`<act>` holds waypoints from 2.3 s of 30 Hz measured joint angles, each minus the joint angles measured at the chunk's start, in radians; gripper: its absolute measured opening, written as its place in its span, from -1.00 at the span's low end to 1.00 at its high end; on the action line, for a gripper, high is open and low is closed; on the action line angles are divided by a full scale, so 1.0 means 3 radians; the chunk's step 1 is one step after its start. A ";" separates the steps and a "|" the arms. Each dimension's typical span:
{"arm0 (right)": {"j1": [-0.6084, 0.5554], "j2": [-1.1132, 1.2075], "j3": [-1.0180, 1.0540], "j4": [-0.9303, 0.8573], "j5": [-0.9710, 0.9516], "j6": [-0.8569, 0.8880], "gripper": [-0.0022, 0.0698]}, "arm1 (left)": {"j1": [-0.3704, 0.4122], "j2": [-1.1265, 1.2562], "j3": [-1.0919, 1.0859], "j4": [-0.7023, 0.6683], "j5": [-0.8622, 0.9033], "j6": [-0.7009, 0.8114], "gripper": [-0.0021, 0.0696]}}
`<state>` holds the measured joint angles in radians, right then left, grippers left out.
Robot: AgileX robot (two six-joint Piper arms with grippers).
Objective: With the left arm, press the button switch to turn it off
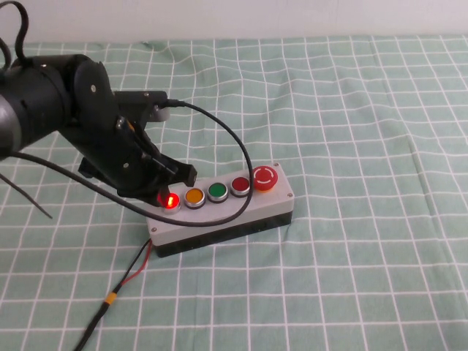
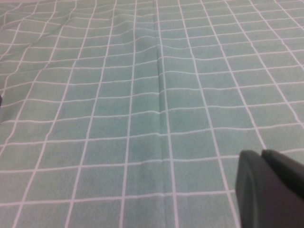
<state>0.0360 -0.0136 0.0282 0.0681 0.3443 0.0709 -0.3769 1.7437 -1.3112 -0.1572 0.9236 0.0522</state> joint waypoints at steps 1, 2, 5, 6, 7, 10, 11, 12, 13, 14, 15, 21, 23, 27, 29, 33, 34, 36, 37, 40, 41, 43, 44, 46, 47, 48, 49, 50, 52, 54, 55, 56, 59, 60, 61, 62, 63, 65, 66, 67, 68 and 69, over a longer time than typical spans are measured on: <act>0.0000 0.0000 0.0000 0.0000 0.0000 0.0000 -0.99 | 0.0000 0.0000 -0.0020 0.0008 0.0025 0.0000 -0.95; 0.0000 0.0000 0.0000 0.0000 0.0000 0.0000 -0.99 | 0.0000 -0.0014 -0.0041 0.0021 0.0050 0.0000 -0.95; 0.0000 0.0000 0.0000 0.0000 0.0000 0.0000 -0.99 | 0.0000 -0.0104 -0.0166 0.0082 0.0180 0.0000 -0.95; 0.0000 0.0000 0.0000 0.0000 0.0000 0.0000 -0.99 | 0.0000 -0.0167 -0.0222 0.0109 0.0233 0.0000 -0.95; 0.0000 0.0000 0.0000 0.0000 0.0000 0.0000 -0.99 | 0.0000 -0.0253 -0.0284 0.0137 0.0274 -0.0012 -0.95; 0.0000 0.0000 0.0000 0.0000 0.0000 0.0000 -0.99 | 0.0000 -0.0635 -0.0430 0.0174 0.0320 -0.0033 -0.95; 0.0000 0.0000 0.0000 0.0000 0.0000 0.0000 -0.99 | 0.0000 -0.0757 -0.0448 0.0174 0.0320 -0.0036 -0.95; 0.0000 0.0000 0.0000 0.0000 0.0000 0.0000 -0.99 | 0.0000 -0.0914 -0.0463 0.0174 0.0320 -0.0036 -0.95; 0.0000 0.0000 0.0000 0.0000 0.0000 0.0000 -0.99 | 0.0000 -0.1069 -0.0468 0.0174 0.0320 -0.0036 -0.95; 0.0000 0.0000 0.0000 0.0000 0.0000 0.0000 -0.99 | 0.0000 -0.1190 -0.0470 0.0176 0.0320 -0.0038 -0.95; 0.0000 0.0000 0.0000 0.0000 0.0000 0.0000 -0.99 | 0.0000 -0.1337 -0.0470 0.0183 0.0326 -0.0038 -0.95; 0.0000 0.0000 0.0000 0.0000 0.0000 0.0000 -0.99 | 0.0000 -0.2164 -0.0368 0.0189 0.0379 -0.0043 -0.95; 0.0000 0.0000 0.0000 0.0000 0.0000 0.0000 -0.99 | 0.0000 -0.2439 -0.0249 0.0219 0.0379 -0.0043 -0.95; 0.0000 0.0000 0.0000 0.0000 0.0000 0.0000 -0.99 | 0.0000 -0.3040 0.0106 0.0283 0.0396 -0.0046 -0.95; 0.0000 0.0000 0.0000 0.0000 0.0000 0.0000 -0.99 | 0.0000 -0.3371 0.0291 0.0308 0.0404 -0.0046 -0.95; 0.0000 0.0000 0.0000 0.0000 0.0000 0.0000 -0.99 | 0.0000 -0.4003 0.0693 0.0321 0.0417 -0.0051 -0.95; 0.0000 0.0000 0.0000 0.0000 0.0000 0.0000 -0.99 | 0.0000 -0.4153 0.0801 0.0321 0.0417 -0.0051 -0.95; 0.0000 0.0000 0.0000 0.0000 0.0000 0.0000 -0.99 | 0.0000 -0.4401 0.1017 0.0308 0.0410 -0.0051 -0.95; 0.0000 0.0000 0.0000 0.0000 0.0000 0.0000 -0.99 | 0.0000 -0.4525 0.1120 0.0301 0.0406 -0.0064 -0.95; 0.0000 0.0000 0.0000 0.0000 0.0000 0.0000 -0.99 | 0.0000 -0.4847 0.1365 0.0294 0.0406 -0.0155 -0.95; 0.0000 0.0000 0.0000 0.0000 0.0000 0.0000 -0.99 | 0.0000 -0.4916 0.1421 0.0288 0.0403 -0.0174 -0.95; 0.0000 0.0000 0.0000 0.0000 0.0000 0.0000 -0.99 | 0.0000 -0.5038 0.1534 0.0288 0.0369 -0.0217 -0.95; 0.0000 0.0000 0.0000 0.0000 0.0000 0.0000 -0.99 | 0.0000 -0.5068 0.1565 0.0288 0.0360 -0.0231 -0.95; 0.0000 0.0000 0.0000 0.0000 0.0000 0.0000 -0.99 | 0.0000 -0.5089 0.1609 0.0288 0.0346 -0.0239 -0.95; 0.0000 0.0000 0.0000 0.0000 0.0000 0.0000 -0.99 | 0.0000 -0.5089 0.1616 0.0288 0.0346 -0.0246 -0.95; 0.0000 0.0000 0.0000 0.0000 0.0000 0.0000 -0.99 | 0.0000 -0.5089 0.1623 0.0288 0.0352 -0.0246 -0.95; 0.0000 0.0000 0.0000 0.0000 0.0000 0.0000 -0.99 | 0.0000 -0.5089 0.1623 0.0288 0.0365 -0.0246 -0.95; 0.0000 0.0000 0.0000 0.0000 0.0000 0.0000 -0.99 | 0.0000 -0.5089 0.1623 0.0288 0.0374 -0.0246 -0.95; 0.0000 0.0000 0.0000 0.0000 0.0000 0.0000 -0.99 | 0.0000 -0.5089 0.1623 0.0288 0.0381 -0.0240 -0.95; 0.0000 0.0000 0.0000 0.0000 0.0000 0.0000 -0.99 | 0.0000 -0.5089 0.1623 0.0288 0.0381 -0.0240 -0.95; 0.0000 0.0000 0.0000 0.0000 0.0000 0.0000 -0.99 | 0.0000 -0.5089 0.1623 0.0288 0.0381 -0.0234 -0.95; 0.0000 0.0000 0.0000 0.0000 0.0000 0.0000 -0.99 | 0.0000 -0.5089 0.1623 0.0288 0.0381 -0.0235 -0.95; 0.0000 0.0000 0.0000 0.0000 0.0000 0.0000 -0.99 | 0.0000 -0.5089 0.1623 0.0302 0.0381 -0.0226 -0.95; 0.0000 0.0000 0.0000 0.0000 0.0000 0.0000 -0.99 | 0.0000 -0.5089 0.1623 0.0310 0.0381 -0.0226 -0.95; 0.0000 0.0000 0.0000 0.0000 0.0000 0.0000 -0.99 | 0.0000 -0.5089 0.1623 0.0310 0.0381 -0.0226 -0.95; 0.0000 0.0000 0.0000 0.0000 0.0000 0.0000 -0.99 | 0.0000 -0.5089 0.1623 0.0310 0.0381 -0.0226 -0.95; 0.0000 0.0000 0.0000 0.0000 0.0000 0.0000 -0.99 | 0.0000 -0.5089 0.1623 0.0310 0.0381 -0.0226 -0.95; 0.0000 0.0000 0.0000 0.0000 0.0000 0.0000 -0.99 | 0.0000 -0.5089 0.1636 0.0336 0.0344 -0.0220 -0.95; 0.0000 0.0000 0.0000 0.0000 0.0000 0.0000 -0.99 | 0.0000 -0.5091 0.1648 0.0352 0.0308 -0.0220 -0.95; 0.0000 0.0000 0.0000 0.0000 0.0000 0.0000 -0.99 | 0.0017 -0.5097 0.1679 0.0391 0.0241 -0.0220 -0.95; 0.0000 0.0000 0.0000 0.0000 0.0000 0.0000 -0.99 | 0.0054 -0.5111 0.1715 0.0428 0.0165 -0.0220 -0.95; 0.0000 0.0000 0.0000 0.0000 0.0000 0.0000 -0.99 | 0.0098 -0.5122 0.1753 0.0466 0.0099 -0.0220 -0.95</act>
<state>0.0360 -0.0136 0.0282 0.0681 0.3443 0.0709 -0.3476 0.2072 -0.7852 -0.0174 0.9533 -0.0139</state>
